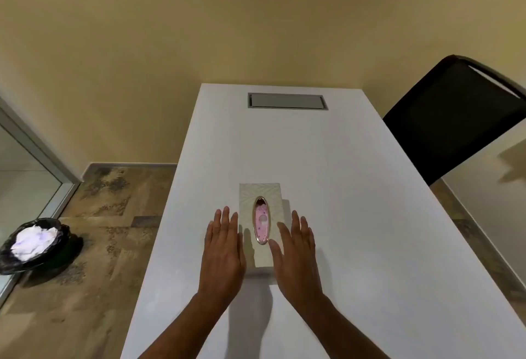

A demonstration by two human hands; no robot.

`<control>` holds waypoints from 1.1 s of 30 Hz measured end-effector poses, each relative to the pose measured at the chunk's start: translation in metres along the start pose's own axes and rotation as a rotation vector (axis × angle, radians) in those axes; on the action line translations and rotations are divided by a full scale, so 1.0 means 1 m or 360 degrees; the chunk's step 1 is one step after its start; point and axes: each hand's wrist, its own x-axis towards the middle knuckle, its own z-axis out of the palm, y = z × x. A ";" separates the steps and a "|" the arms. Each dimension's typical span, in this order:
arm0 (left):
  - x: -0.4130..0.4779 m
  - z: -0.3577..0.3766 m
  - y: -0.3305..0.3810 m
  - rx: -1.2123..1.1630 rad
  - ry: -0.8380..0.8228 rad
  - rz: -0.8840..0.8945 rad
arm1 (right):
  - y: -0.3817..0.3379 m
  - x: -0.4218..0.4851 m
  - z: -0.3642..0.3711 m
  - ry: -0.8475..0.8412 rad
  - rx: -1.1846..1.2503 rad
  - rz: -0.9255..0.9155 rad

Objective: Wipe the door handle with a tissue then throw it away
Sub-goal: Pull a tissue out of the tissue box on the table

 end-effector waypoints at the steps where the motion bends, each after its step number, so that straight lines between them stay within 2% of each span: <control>1: 0.002 0.005 -0.001 -0.0032 -0.0018 -0.0010 | 0.002 0.004 0.006 0.0013 0.0020 0.0013; 6: 0.017 0.033 -0.014 -0.0052 -0.0023 0.0008 | 0.007 0.022 0.039 -0.0048 0.0112 0.0144; 10: 0.029 0.049 -0.019 -0.0072 -0.0044 0.0054 | 0.010 0.034 0.055 0.0033 0.0089 0.0142; 18: 0.038 0.069 -0.032 -0.0076 -0.0078 0.0046 | 0.003 0.058 0.061 -0.0011 -0.0049 0.0067; 23: 0.037 0.074 -0.033 -0.0019 -0.0082 0.0046 | 0.002 0.069 0.058 -0.0148 -0.0167 0.0040; 28: 0.038 0.075 -0.033 -0.0024 -0.0145 0.0008 | -0.002 0.081 0.053 -0.0372 -0.0292 0.0107; 33: 0.038 0.077 -0.033 -0.0037 -0.0107 -0.0004 | -0.003 0.086 0.052 -0.0484 -0.0355 0.0171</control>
